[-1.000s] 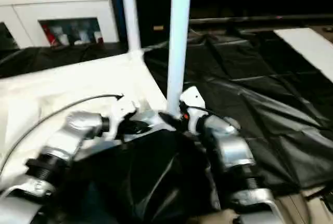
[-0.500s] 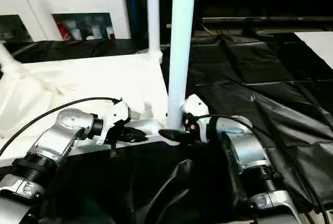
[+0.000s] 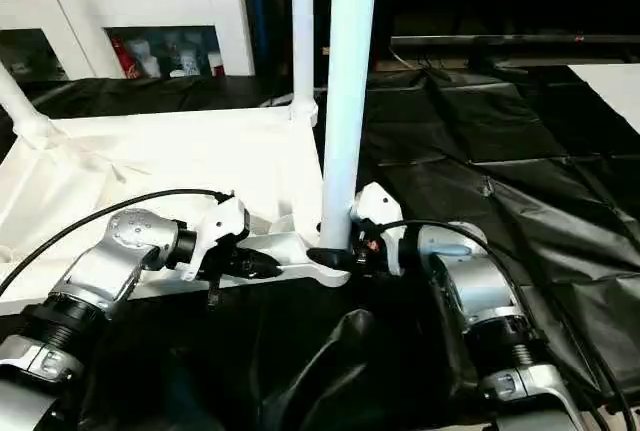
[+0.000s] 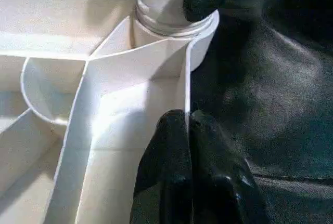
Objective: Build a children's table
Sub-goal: Rotate leg to tighten
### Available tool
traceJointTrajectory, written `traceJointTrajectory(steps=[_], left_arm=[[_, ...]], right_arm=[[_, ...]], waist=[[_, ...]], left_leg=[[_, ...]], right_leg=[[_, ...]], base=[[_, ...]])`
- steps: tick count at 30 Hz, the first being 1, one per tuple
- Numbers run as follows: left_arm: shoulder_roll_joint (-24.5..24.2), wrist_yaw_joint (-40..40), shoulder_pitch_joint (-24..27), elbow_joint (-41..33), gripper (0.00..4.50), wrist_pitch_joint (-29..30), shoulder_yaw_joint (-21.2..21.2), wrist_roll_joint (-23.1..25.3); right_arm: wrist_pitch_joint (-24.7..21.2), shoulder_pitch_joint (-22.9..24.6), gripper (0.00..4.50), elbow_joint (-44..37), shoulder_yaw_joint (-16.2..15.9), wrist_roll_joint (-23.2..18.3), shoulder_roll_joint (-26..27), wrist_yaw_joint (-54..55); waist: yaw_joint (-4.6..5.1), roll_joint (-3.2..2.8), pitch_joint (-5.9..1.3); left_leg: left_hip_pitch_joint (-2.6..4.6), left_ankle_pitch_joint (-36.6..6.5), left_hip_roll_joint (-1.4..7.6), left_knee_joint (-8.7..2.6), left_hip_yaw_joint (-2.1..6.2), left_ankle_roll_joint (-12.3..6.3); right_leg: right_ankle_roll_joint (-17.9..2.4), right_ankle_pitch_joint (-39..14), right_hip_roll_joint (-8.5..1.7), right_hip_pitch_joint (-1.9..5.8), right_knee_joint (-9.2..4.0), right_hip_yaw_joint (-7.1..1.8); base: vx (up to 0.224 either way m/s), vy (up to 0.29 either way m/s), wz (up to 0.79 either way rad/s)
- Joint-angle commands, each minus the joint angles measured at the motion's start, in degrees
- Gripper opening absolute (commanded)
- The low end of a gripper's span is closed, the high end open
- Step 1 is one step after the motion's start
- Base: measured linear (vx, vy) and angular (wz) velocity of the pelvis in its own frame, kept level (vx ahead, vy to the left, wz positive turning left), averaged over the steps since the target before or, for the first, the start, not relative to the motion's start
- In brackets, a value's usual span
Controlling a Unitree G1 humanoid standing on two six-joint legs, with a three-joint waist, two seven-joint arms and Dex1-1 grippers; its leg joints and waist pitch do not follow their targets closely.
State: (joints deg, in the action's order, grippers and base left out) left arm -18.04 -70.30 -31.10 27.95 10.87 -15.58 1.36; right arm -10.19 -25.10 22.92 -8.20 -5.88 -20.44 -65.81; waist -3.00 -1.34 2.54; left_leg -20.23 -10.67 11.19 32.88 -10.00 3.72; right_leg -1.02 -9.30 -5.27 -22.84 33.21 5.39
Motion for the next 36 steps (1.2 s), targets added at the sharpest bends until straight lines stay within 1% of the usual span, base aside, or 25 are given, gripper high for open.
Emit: traceJointTrajectory(steps=[1,2,3,4,5,7,8,9,11,12,13,15,17,19,20,22,25,26,27,28,30,32,33,35,36], left_arm=[[2.7,7.5,-3.1,1.0,0.00,1.0,1.6,0.2],[2.7,7.5,-3.1,1.0,0.00,1.0,1.6,0.2],[6.4,14.1,-4.6,2.6,0.00,3.5,2.9,0.7],[8.2,17.0,-5.3,3.3,0.00,4.4,3.4,0.9],[9.8,19.6,-5.9,3.9,0.00,5.0,3.6,1.1],[11.9,23.5,-6.7,4.9,0.00,5.4,4.0,1.6],[11.9,23.5,-6.7,4.9,0.00,5.4,4.0,1.6],[14.0,26.1,-7.5,5.6,0.00,5.6,4.0,1.8],[14.5,26.6,-7.6,5.7,0.00,5.5,3.9,1.8],[15.6,27.7,-7.9,6.0,0.00,5.3,3.9,1.8],[16.0,27.4,-7.9,5.8,0.00,5.1,3.6,1.8],[16.4,26.8,-8.0,5.6,0.00,4.7,3.2,1.8],[16.0,25.2,-7.6,5.1,0.00,4.3,3.0,1.7],[14.7,22.9,-6.9,4.3,0.00,3.3,2.2,1.8],[14.6,22.7,-6.9,4.3,0.00,3.2,2.1,1.9],[12.8,20.7,-6.2,3.8,0.00,2.8,1.7,1.6],[10.7,18.1,-5.5,3.2,0.00,2.3,1.3,1.3],[10.2,17.4,-5.3,3.0,0.00,2.1,1.2,1.2],[9.0,15.3,-5.1,2.8,0.00,1.6,1.2,1.0],[8.6,14.5,-5.0,2.7,0.00,1.3,1.2,0.9],[6.8,11.5,-4.8,2.6,0.00,0.4,1.1,0.5],[5.3,9.2,-4.7,2.5,0.00,-0.1,1.0,0.2],[4.9,8.6,-4.7,2.5,0.00,-0.3,0.9,0.1],[4.3,7.5,-4.8,2.6,0.00,-0.6,0.9,-0.2],[3.2,5.5,-4.7,2.5,0.00,-1.4,0.7,-0.7]], right_arm=[[-2.9,1.6,2.01,1.0,-4.2,0.6,2.8,0.5],[-2.9,1.6,2.01,1.0,-4.2,0.6,2.8,0.5],[-3.6,0.3,2.01,5.5,-1.0,2.0,8.2,13.3],[-4.0,-0.5,2.01,8.0,0.8,2.6,11.0,20.2],[-4.6,-1.3,2.00,10.0,2.4,3.1,13.4,26.3],[-5.0,-2.1,2.00,11.8,3.5,3.6,15.9,32.0],[-5.0,-2.1,2.00,11.8,3.5,3.6,15.9,32.0],[-5.1,-3.0,2.00,13.2,4.4,3.8,18.7,37.1],[-4.9,-3.3,2.00,13.3,4.3,3.9,19.4,37.9],[-4.5,-3.8,2.00,13.5,4.1,4.2,20.7,39.5],[-4.1,-4.2,2.00,13.5,3.3,4.7,21.3,39.1],[-2.6,-4.7,2.00,13.6,2.3,5.7,22.1,38.3],[-1.6,-4.6,2.56,12.7,2.6,4.7,22.5,35.9],[-1.4,-4.1,2.72,11.8,2.6,3.7,21.8,33.6],[-1.3,-4.1,2.78,11.7,2.5,3.7,21.7,33.5],[-0.6,-3.2,3.05,10.5,1.0,3.6,19.6,30.6],[-0.1,-1.9,3.05,8.4,-0.8,3.4,16.6,25.1],[0.1,-1.6,3.05,8.0,-1.2,3.5,15.9,23.5],[0.8,-1.0,3.05,6.8,-2.2,3.5,13.8,19.6],[1.1,-0.7,3.05,6.4,-2.5,3.4,13.0,18.2],[2.3,-0.3,3.05,5.4,-3.2,3.1,10.4,13.4],[2.8,0.2,3.05,4.3,-4.0,3.0,8.2,9.1],[2.8,0.5,3.05,3.9,-4.3,3.0,7.6,7.8],[2.4,0.7,3.05,3.3,-4.6,2.8,6.7,5.9],[1.7,1.0,3.05,2.5,-5.3,2.4,5.2,2.9]], waist=[[-0.03,0.52,-3.18],[-0.08,0.53,-3.11],[0.07,0.57,-3.00],[0.31,0.40,-2.82],[0.74,0.60,-2.81],[1.50,0.61,-2.74],[1.66,0.69,-2.69],[2.00,0.41,-2.69],[2.09,0.52,-2.80],[2.19,0.43,-2.82],[2.29,0.25,-2.84],[2.49,0.44,-2.83],[2.61,0.41,-2.84],[2.65,0.39,-3.00],[2.63,0.58,-3.02],[2.52,0.51,-3.05],[2.37,0.58,-3.26],[2.43,0.66,-3.17],[2.20,0.58,-3.14],[2.09,0.71,-3.33],[1.89,0.58,-3.45],[1.87,0.62,-3.41],[1.65,0.62,-3.49],[1.55,0.49,-3.52],[1.48,0.61,-3.52]], left_leg=[[0.43,-12.7,1.93,-3.43,-0.06,-3.83],[0.54,-13.5,1.91,-3.47,-0.05,-3.50],[0.52,-13.9,1.89,-3.61,0.05,-2.26],[0.55,-14.8,1.75,-3.70,0.12,-1.55],[0.54,-16.9,1.51,-3.83,0.48,-0.19],[0.63,-18.7,1.29,-3.85,0.78,0.66],[0.60,-19.3,1.21,-3.85,0.91,0.46],[0.54,-20.7,1.18,-3.83,0.96,-0.23],[0.65,-21.3,1.11,-3.80,1.04,-0.44],[0.70,-21.7,1.06,-3.77,0.93,-0.86],[0.53,-21.7,1.07,-3.86,1.04,-1.03],[0.54,-22.3,1.01,-3.81,0.97,-1.31],[0.39,-22.1,1.05,-3.80,1.00,-1.58],[0.03,-20.8,1.21,-3.92,1.02,-2.05],[-0.08,-20.4,1.25,-3.96,0.98,-2.22],[-0.13,-19.2,1.44,-3.98,0.89,-2.42],[-0.41,-17.2,1.60,-3.93,0.80,-3.20],[-0.50,-17.2,1.55,-3.89,0.68,-3.35],[-0.20,-17.0,1.52,-3.72,0.52,-3.57],[-0.28,-16.0,1.52,-3.57,0.45,-3.94],[-0.55,-13.7,1.66,-3.55,0.53,-4.52],[-0.53,-13.0,1.66,-3.51,0.39,-4.73],[-0.57,-12.1,1.67,-3.42,0.43,-4.91],[-0.59,-11.0,1.81,-3.42,0.42,-5.11],[-0.48,-11.0,1.87,-3.41,0.36,-5.16]], right_leg=[[-12.5,-17.0,-2.96,2.76,-4.00,-2.76],[-12.1,-18.6,-3.00,2.65,-4.20,-2.76],[-10.8,-21.4,-3.14,2.41,-4.43,-2.90],[-10.5,-22.9,-3.00,2.19,-4.58,-2.77],[-8.8,-27.3,-3.08,2.42,-4.92,-2.32],[-6.4,-31.3,-3.09,2.28,-5.64,-1.95],[-5.8,-32.3,-3.13,2.33,-5.84,-1.80],[-4.9,-33.2,-3.13,2.06,-6.31,-1.81],[-4.7,-33.0,-3.05,2.00,-6.44,-1.66],[-4.7,-32.5,-2.98,1.83,-6.55,-1.74],[-5.0,-31.8,-2.99,1.95,-6.42,-1.68],[-4.9,-32.1,-2.93,1.86,-6.59,-1.62],[-5.0,-32.0,-3.06,1.89,-6.57,-1.66],[-5.8,-29.4,-3.06,2.11,-6.20,-1.88],[-6.1,-28.7,-3.06,2.16,-6.12,-1.95],[-7.6,-25.8,-3.16,2.23,-5.65,-2.21],[-9.4,-20.6,-3.10,2.66,-4.85,-2.47],[-9.8,-20.3,-3.07,2.63,-4.82,-2.54],[-10.1,-20.6,-3.16,2.48,-4.90,-2.61],[-10.6,-19.3,-3.20,2.72,-4.63,-2.70],[-11.3,-17.5,-3.19,3.03,-4.30,-2.60],[-11.5,-16.6,-3.14,2.97,-4.20,-2.68],[-11.7,-15.9,-3.17,3.20,-4.05,-2.63],[-12.4,-14.0,-3.09,3.17,-3.79,-2.64],[-12.8,-13.5,-2.99,3.16,-3.73,-2.63]], base=[[0.000,0.000,0.00],[0.000,0.000,0.00],[0.000,0.000,0.00],[0.000,0.000,0.00],[-0.058,0.002,-0.05],[-0.029,0.008,-0.04],[0.000,0.000,0.00],[0.000,0.000,0.00],[0.000,0.000,0.00],[0.000,0.000,0.00],[0.000,0.000,0.00],[0.000,0.000,0.00],[0.000,0.000,0.00],[0.000,0.000,0.00],[0.000,0.000,0.00],[0.000,0.000,0.00],[0.000,0.000,0.00],[0.000,0.000,0.00],[0.000,0.000,0.00],[0.000,0.000,0.00],[0.000,0.000,0.00],[0.000,0.000,0.00],[0.000,0.000,0.00],[0.000,0.000,0.00],[0.000,0.000,0.00]])
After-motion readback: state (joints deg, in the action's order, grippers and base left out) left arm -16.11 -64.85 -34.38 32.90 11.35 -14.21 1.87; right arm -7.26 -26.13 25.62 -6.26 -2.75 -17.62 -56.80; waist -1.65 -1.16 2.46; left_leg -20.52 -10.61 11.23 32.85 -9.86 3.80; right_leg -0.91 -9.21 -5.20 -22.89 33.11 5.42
